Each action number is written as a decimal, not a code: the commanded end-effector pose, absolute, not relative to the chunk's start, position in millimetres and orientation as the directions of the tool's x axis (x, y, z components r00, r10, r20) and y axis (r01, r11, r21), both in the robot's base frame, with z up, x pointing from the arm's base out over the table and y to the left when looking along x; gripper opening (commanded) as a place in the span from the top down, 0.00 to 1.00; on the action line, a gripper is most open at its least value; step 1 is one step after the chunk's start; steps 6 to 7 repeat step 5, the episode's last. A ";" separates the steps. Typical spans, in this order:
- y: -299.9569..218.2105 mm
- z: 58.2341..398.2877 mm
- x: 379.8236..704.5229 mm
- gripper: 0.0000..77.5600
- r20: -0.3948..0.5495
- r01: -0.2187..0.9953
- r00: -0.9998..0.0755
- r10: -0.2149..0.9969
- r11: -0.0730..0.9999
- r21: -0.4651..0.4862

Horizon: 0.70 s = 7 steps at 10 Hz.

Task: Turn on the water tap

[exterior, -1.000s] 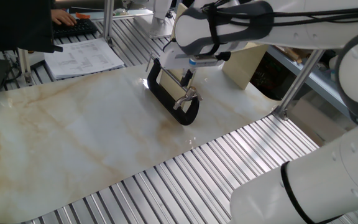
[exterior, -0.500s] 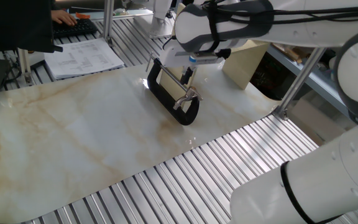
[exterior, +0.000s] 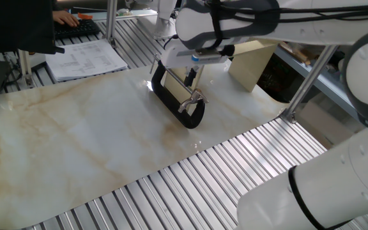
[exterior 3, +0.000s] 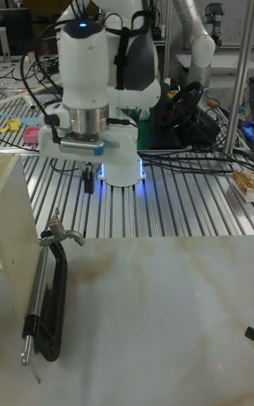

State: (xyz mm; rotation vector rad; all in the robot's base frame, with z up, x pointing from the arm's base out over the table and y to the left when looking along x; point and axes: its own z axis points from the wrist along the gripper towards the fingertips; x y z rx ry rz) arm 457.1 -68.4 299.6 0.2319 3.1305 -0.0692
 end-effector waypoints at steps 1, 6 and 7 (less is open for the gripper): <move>-39.7 316.6 450.5 1.00 -0.003 0.099 -0.995 0.099 0.992 -0.084; -31.9 321.4 448.5 1.00 -0.009 0.091 -0.996 0.090 0.988 -0.122; -31.9 321.4 448.5 1.00 -0.009 0.091 -0.996 0.090 0.988 -0.122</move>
